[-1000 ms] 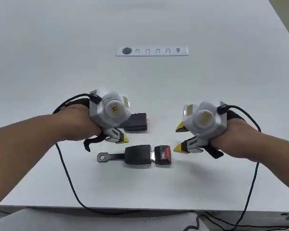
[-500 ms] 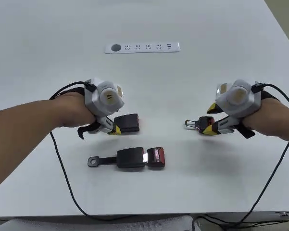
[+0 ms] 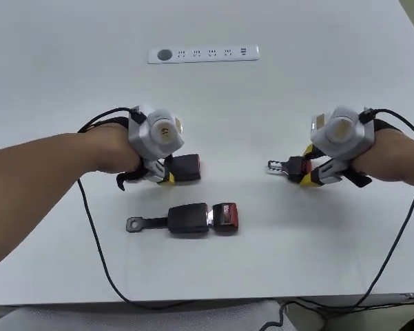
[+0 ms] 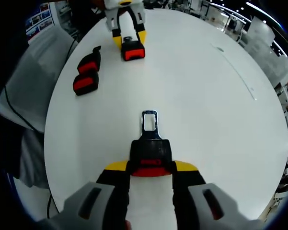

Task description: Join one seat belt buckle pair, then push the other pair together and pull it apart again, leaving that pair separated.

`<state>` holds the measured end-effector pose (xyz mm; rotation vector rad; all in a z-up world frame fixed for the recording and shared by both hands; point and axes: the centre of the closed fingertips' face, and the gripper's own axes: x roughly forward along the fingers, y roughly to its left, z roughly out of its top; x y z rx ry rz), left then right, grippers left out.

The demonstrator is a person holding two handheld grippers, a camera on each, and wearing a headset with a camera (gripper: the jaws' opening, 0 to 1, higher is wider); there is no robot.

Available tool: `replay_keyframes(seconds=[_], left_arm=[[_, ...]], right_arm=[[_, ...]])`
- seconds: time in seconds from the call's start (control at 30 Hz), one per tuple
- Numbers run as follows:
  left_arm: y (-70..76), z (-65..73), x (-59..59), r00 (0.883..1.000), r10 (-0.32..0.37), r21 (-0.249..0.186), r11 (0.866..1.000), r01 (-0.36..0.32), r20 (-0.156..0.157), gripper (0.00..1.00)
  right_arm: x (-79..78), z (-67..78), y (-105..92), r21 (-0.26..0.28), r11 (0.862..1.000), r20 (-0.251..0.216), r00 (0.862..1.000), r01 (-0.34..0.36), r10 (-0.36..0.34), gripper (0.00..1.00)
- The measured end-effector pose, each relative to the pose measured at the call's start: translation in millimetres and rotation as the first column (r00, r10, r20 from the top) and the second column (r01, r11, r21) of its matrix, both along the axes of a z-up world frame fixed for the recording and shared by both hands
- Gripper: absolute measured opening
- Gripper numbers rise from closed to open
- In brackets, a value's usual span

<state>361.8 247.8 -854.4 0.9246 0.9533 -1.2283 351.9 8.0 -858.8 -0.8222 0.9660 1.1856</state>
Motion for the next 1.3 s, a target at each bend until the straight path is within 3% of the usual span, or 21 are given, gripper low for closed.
replay_keyframes(seconds=[0.1,0.23,0.6,0.73,1.07,1.3], left_arm=[[-1.5,0.5,-2.0,1.0,-0.025,0.02,0.999,0.025,0.008,0.31],[-1.3,-0.4,-1.5,0.999,-0.032,0.044,0.998,0.033,-0.005,0.31],[1.2,-1.8,-1.4,0.999,-0.022,0.055,0.998,0.024,-0.029,0.31],[1.4,-2.0,-1.4,0.999,-0.018,0.059,0.998,0.02,-0.03,0.31],[2.0,-2.9,-0.4,1.0,-0.016,0.054,0.998,0.018,-0.026,0.31],[2.5,-3.3,-0.9,0.999,-0.019,0.056,0.998,0.02,-0.027,0.31]], right_arm=[[0.1,-0.5,-0.6,-0.012,1.0,-0.021,1.0,-0.023,0.022,0.35],[1.0,-0.3,-0.8,-0.006,0.999,-0.029,0.999,-0.032,0.032,0.34],[0.5,0.9,6.5,-0.039,0.997,-0.005,0.998,-0.068,0.067,0.35],[0.0,2.1,22.0,-0.035,0.994,0.015,0.995,-0.099,0.1,0.35],[-3.2,1.0,94.1,0.042,0.989,0.011,0.99,-0.143,0.143,0.35],[6.3,0.2,127.7,0.063,0.987,0.006,0.989,-0.147,0.147,0.35]])
